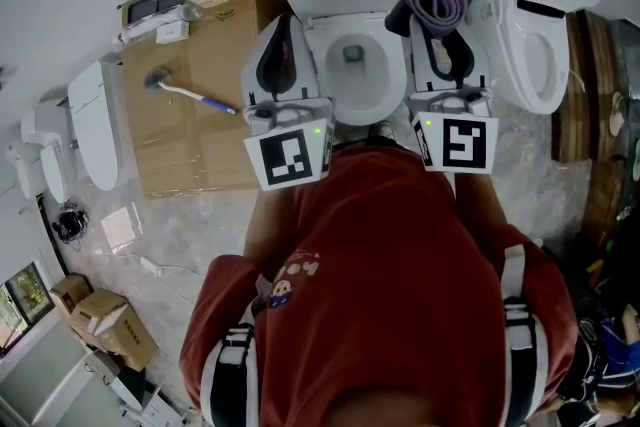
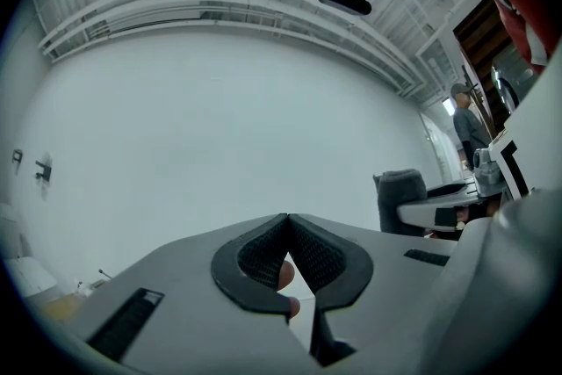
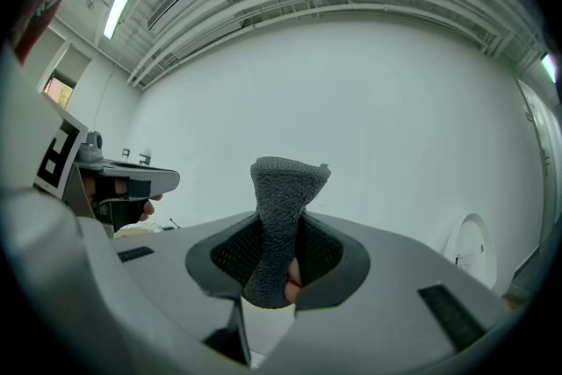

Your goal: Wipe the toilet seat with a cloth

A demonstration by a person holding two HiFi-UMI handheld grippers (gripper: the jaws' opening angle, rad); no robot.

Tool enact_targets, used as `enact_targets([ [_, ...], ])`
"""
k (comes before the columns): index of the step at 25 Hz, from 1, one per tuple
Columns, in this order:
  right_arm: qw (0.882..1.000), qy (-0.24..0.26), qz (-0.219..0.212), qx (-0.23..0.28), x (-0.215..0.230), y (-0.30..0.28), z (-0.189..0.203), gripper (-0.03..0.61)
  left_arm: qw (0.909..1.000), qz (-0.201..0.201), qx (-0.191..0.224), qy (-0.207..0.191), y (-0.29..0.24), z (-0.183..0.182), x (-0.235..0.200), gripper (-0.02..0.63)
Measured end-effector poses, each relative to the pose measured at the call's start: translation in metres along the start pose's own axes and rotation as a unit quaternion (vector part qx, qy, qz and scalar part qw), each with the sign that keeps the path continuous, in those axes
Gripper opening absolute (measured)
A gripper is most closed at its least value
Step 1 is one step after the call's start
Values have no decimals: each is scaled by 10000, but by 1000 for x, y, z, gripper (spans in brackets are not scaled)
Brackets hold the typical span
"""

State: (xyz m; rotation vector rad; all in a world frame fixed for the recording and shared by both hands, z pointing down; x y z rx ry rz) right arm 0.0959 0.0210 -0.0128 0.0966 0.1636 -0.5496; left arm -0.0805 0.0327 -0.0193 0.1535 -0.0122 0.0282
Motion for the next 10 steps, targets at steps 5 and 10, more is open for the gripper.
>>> enact_targets([
  [5,10000,6,63,57,-1,0,-3,86,9999,88,38,-88,0,2,0,12],
  [10,9998,112,83,-126,0,2,3,86,9998,115,56,-143,2,4,-3,12],
])
Point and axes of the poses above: the fingertips, and each gripper's own axes: y backward along the fingers, x to its right, z out of its underside, the point moved 3 cm from there along y, backward along the fingers, and after that the axes turned 9 degrees about -z, right-handed, at the moved point
